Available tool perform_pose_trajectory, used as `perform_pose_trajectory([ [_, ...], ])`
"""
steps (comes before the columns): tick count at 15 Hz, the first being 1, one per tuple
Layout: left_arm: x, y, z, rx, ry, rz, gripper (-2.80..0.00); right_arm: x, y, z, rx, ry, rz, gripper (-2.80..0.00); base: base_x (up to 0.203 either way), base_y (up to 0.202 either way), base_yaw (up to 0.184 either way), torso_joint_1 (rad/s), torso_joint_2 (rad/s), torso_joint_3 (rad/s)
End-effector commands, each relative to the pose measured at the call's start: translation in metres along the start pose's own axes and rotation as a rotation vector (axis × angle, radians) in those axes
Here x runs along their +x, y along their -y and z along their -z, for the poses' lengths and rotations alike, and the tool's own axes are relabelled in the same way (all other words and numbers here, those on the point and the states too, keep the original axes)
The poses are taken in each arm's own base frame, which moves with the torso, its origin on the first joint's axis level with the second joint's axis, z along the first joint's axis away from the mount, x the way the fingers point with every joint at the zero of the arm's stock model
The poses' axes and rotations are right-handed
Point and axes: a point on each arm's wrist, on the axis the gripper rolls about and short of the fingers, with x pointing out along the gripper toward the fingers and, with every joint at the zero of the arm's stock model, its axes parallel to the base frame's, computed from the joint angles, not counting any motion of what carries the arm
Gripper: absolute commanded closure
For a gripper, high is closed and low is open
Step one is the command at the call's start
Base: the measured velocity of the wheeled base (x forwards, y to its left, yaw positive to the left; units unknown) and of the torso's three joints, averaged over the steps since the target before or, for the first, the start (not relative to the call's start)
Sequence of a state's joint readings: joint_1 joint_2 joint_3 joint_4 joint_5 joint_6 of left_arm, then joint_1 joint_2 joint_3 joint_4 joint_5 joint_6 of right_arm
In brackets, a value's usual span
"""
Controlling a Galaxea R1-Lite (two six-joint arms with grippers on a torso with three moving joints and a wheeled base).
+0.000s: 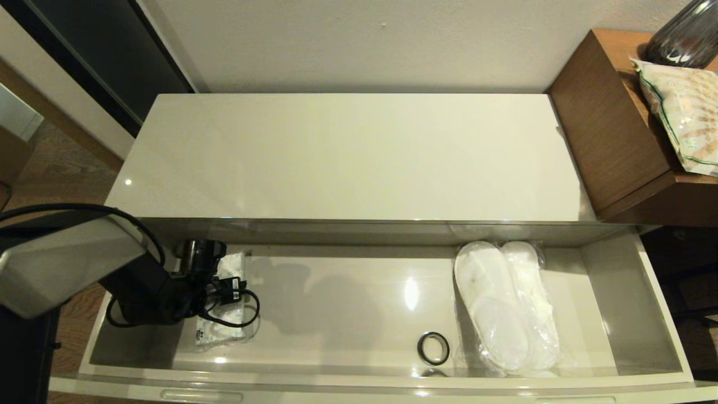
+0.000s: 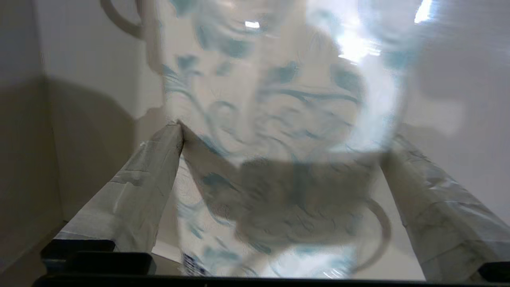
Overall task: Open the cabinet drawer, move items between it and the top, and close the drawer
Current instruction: Take out the tissue from the drawer
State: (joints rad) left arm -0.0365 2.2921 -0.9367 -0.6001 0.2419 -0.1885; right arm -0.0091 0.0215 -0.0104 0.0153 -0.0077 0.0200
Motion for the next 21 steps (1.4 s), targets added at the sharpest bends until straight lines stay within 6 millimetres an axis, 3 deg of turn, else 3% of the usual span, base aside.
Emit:
perform_pose_trajectory([
  [1, 0.0074, -0.0051, 0.0011, -0.007, -0.010, -0.015, -2.80, 0.0000, 0.0000, -0.0001, 0.000, 0.000, 0.000, 0.00, 0.000, 0.000, 0.000, 0.000, 0.00, 0.000],
  [21, 0.0076, -0.0025, 0.0042, 0.001, -0.014, -0.010, -2.80, 0.0000, 0.0000, -0.0001, 0.000, 0.000, 0.000, 0.00, 0.000, 0.000, 0.000, 0.000, 0.00, 0.000],
])
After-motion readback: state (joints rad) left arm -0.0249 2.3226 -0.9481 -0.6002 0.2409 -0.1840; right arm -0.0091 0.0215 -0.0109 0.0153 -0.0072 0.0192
